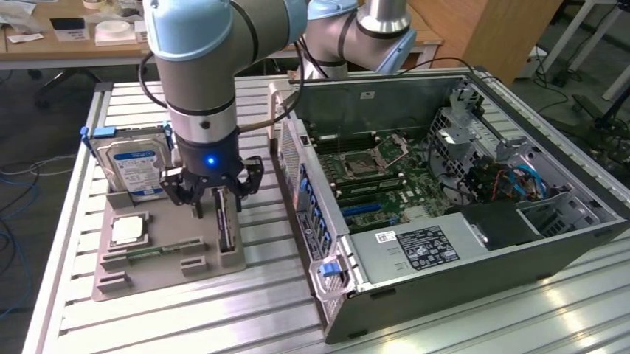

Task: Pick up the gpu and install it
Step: 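Pick up the gpu and move the gpu toward the slot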

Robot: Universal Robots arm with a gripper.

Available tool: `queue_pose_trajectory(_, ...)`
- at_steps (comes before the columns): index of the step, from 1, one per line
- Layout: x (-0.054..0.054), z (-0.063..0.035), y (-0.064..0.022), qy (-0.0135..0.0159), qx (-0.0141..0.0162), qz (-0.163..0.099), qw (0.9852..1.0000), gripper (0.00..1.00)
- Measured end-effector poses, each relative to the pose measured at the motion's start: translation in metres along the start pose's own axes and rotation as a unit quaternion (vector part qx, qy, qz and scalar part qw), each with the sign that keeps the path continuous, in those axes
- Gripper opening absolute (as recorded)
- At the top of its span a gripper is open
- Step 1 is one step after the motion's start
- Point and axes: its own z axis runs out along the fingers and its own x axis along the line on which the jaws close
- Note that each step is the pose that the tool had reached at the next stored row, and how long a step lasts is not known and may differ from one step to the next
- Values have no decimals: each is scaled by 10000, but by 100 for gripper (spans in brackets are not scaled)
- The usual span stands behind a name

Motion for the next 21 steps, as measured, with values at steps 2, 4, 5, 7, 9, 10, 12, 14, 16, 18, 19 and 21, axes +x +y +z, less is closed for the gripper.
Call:
queue_pose_trajectory(2,0,0,0,0,0,0,10000,65)
queue_pose_trajectory(4,0,0,0,1,1,0,10000,65)
queue_pose_trajectory(5,0,0,0,0,0,0,10000,65)
queue_pose_trajectory(7,-1,3,0,0,3,0,10000,65)
queue_pose_trajectory(9,0,17,0,0,8,1,10000,65)
queue_pose_trajectory(10,0,27,-1,0,11,2,10000,65)
queue_pose_trajectory(12,0,51,-2,0,13,7,10000,65)
queue_pose_trajectory(14,0,72,-3,0,13,14,10000,65)
queue_pose_trajectory(16,1,83,-5,0,14,15,10000,65)
queue_pose_trajectory(18,0,95,-5,0,14,15,10000,65)
queue_pose_trajectory(19,0,96,-6,1,14,14,10000,64)
queue_pose_trajectory(21,0,97,-6,1,15,14,10000,57)
